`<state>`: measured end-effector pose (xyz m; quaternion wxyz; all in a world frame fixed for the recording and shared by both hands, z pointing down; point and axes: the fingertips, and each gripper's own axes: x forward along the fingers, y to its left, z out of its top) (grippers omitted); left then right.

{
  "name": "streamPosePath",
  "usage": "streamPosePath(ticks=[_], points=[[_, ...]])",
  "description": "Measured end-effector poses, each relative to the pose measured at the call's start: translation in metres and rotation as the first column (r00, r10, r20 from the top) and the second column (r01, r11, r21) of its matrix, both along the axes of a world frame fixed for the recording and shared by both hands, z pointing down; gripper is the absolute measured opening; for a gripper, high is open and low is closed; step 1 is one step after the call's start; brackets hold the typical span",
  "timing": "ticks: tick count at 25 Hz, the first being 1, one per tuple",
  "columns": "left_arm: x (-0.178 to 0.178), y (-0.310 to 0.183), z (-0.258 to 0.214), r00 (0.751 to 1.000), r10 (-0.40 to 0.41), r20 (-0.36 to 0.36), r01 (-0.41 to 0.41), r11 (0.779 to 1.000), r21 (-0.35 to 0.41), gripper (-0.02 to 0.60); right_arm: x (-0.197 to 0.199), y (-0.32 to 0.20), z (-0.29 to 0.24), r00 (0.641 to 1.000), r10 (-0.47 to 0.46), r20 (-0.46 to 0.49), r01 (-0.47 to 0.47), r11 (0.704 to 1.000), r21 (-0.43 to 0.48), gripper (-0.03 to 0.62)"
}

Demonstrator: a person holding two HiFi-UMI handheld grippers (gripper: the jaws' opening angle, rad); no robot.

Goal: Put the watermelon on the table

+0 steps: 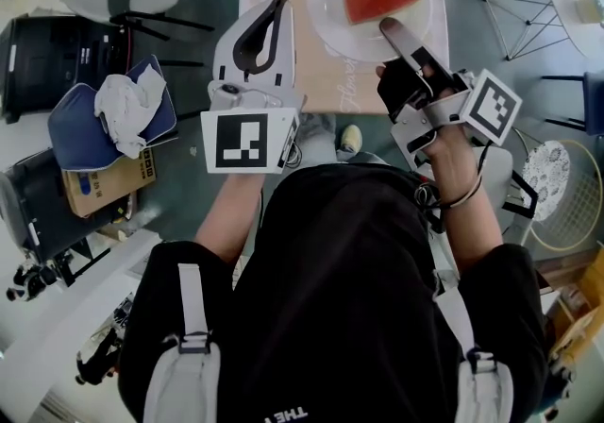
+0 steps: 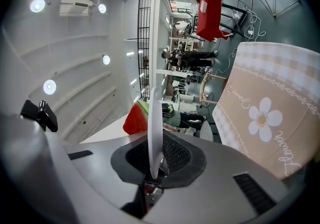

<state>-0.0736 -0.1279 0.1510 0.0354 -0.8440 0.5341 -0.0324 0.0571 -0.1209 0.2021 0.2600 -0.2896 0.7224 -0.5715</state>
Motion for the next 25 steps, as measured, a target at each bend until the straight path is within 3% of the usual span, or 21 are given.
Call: streamPosePath(ticks=[25], points=[[-0.025,-0.075,0.043,1.0,0.0,0.004,0.001,0.995,-0.099,0.008,-0.019,-0.064,0.045,0.999,-0.036,-0.023,0.034,0.998,-0.055,0.029]])
